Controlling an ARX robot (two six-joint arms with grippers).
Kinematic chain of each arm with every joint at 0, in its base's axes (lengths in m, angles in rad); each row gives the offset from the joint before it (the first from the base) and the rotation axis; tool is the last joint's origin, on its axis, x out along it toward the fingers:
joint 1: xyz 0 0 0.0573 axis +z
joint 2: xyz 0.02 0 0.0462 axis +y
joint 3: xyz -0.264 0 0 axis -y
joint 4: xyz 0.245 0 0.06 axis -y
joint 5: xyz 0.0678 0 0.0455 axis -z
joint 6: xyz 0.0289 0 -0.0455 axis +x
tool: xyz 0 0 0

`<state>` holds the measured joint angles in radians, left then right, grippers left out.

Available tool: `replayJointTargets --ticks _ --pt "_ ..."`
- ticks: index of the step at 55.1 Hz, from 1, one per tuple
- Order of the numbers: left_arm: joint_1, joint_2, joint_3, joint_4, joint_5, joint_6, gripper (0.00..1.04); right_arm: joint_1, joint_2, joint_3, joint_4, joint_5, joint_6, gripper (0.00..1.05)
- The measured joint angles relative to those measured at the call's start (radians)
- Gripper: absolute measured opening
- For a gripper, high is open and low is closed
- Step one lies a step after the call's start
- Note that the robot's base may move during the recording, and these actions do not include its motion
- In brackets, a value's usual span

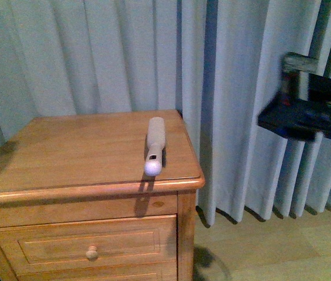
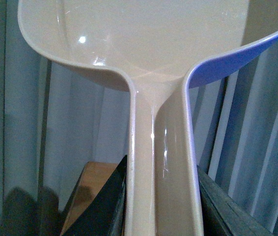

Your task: Clean up trash

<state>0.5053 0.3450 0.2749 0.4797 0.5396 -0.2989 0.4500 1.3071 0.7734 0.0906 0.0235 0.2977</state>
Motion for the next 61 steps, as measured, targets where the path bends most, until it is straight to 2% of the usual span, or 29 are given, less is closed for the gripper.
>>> replayJointTargets --ticks 21,28,42,58,61 --pt "0.000 0.000 0.000 0.000 0.000 -0.002 0.28 0.132 0.589 0.700 -0.322 0.040 0.262 0.97" --pt "0.000 0.000 0.000 0.000 0.000 -0.002 0.28 0.168 0.747 0.875 -0.400 0.063 0.316 0.97" --pt "0.000 0.000 0.000 0.000 0.000 -0.002 0.28 0.207 0.909 1.058 -0.487 0.060 0.373 0.97" --pt "0.000 0.000 0.000 0.000 0.000 -0.002 0.28 0.229 1.005 1.181 -0.566 0.068 0.398 0.97" --pt "0.000 0.000 0.000 0.000 0.000 -0.002 0.28 0.229 1.017 1.193 -0.579 0.073 0.400 0.90"
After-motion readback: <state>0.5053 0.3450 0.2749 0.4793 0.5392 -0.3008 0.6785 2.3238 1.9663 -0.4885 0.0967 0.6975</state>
